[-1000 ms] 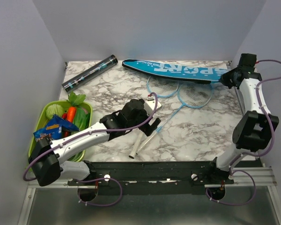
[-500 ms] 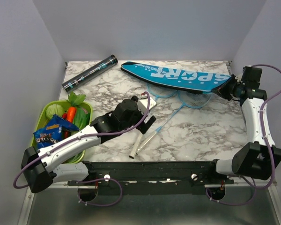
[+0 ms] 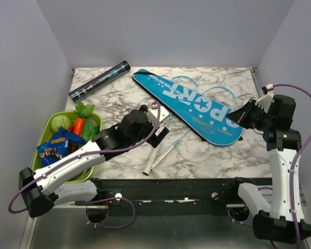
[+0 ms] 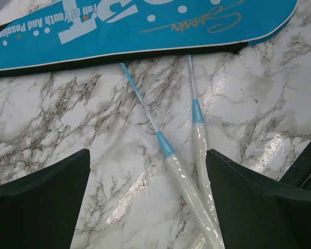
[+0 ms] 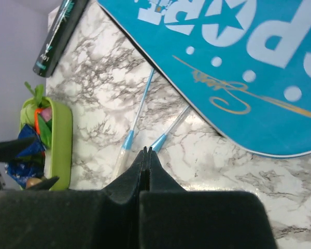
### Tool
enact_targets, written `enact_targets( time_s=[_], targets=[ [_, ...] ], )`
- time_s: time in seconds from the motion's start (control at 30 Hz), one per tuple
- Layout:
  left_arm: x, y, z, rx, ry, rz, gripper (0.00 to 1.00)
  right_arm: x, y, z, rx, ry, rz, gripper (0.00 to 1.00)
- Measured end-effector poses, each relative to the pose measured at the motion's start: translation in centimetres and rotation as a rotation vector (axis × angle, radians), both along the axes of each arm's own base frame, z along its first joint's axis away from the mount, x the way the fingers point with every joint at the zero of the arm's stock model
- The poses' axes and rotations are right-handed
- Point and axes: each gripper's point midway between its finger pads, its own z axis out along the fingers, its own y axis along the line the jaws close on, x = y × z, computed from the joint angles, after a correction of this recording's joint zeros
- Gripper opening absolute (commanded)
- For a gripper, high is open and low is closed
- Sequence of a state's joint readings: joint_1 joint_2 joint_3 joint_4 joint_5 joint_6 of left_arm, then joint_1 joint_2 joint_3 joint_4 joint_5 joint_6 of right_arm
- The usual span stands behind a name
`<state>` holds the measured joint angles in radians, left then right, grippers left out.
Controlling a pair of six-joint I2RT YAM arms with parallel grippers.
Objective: Pack up the badminton gear
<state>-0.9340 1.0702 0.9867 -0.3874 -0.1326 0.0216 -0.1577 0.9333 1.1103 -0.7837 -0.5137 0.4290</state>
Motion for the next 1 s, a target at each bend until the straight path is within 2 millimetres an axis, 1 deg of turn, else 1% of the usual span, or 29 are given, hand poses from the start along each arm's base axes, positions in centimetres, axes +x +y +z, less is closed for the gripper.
enact_targets(
  time_s=[0.07, 0.13, 0.17, 0.23, 0.27, 0.3, 0.33, 0.37, 0.4, 0.53, 0.57, 0.67, 0.87, 0.93, 1.0],
  targets=[
    [0.2, 0.0, 0.2, 0.01, -0.009, 0.001, 0.99, -1.5, 0.7, 1.2, 0.003, -0.047, 0.033, 0.01],
    [0.3, -0.1, 0.4, 0.021, -0.018, -0.001, 0.99, -2.8, 1.4, 1.8, 0.008, -0.077, 0.062, 0.01],
    [0.4, -0.1, 0.4, 0.028, -0.026, -0.002, 0.99, -3.3, 1.5, 1.8, 0.007, -0.087, 0.067, 0.01],
    [0.6, -0.1, 0.5, 0.037, -0.036, -0.003, 0.99, -4.1, 1.7, 1.0, 0.006, -0.086, 0.073, 0.02],
    [0.7, -0.1, 0.5, 0.042, -0.041, -0.002, 0.99, -4.3, 1.8, 0.4, 0.009, -0.074, 0.074, 0.22],
    [0.7, -0.1, 0.5, 0.049, -0.045, -0.002, 0.99, -4.5, 1.9, -0.6, 0.017, -0.05, 0.078, 0.31],
    [0.8, -0.1, 0.4, 0.056, -0.046, -0.003, 0.99, -4.5, 2.0, -1.7, 0.034, -0.019, 0.08, 0.38],
    [0.9, -0.2, 0.2, 0.06, -0.044, -0.003, 0.99, -4.4, 2.1, -3.0, 0.047, 0.015, 0.079, 0.47],
    [0.9, -0.2, 0.1, 0.065, -0.042, -0.003, 0.99, -4.6, 2.2, -4.9, 0.067, 0.068, 0.073, 0.49],
    [0.7, -0.3, 0.2, 0.054, -0.043, -0.008, 0.99, -5.7, 2.2, -10.9, 0.134, 0.245, -0.005, 0.52],
    [0.6, -0.3, 0.2, 0.049, -0.043, -0.01, 0.99, -5.7, 2.2, -11.7, 0.147, 0.265, -0.021, 0.55],
    [0.0, -0.1, -0.1, 0.025, -0.037, -0.014, 0.99, -5.5, 2.1, -14.0, 0.198, 0.314, -0.094, 0.58],
    [-0.6, 0.0, -1.0, 0.011, -0.008, -0.019, 0.99, -5.2, 2.3, -18.3, 0.319, 0.409, -0.259, 0.61],
    [-0.8, -0.1, -1.3, 0.013, -0.001, -0.02, 0.99, -5.1, 2.8, -19.0, 0.35, 0.433, -0.3, 0.61],
    [-0.9, -0.1, -1.6, 0.003, 0.01, -0.015, 0.99, -4.7, 3.3, -19.2, 0.379, 0.436, -0.342, 0.61]
  ],
)
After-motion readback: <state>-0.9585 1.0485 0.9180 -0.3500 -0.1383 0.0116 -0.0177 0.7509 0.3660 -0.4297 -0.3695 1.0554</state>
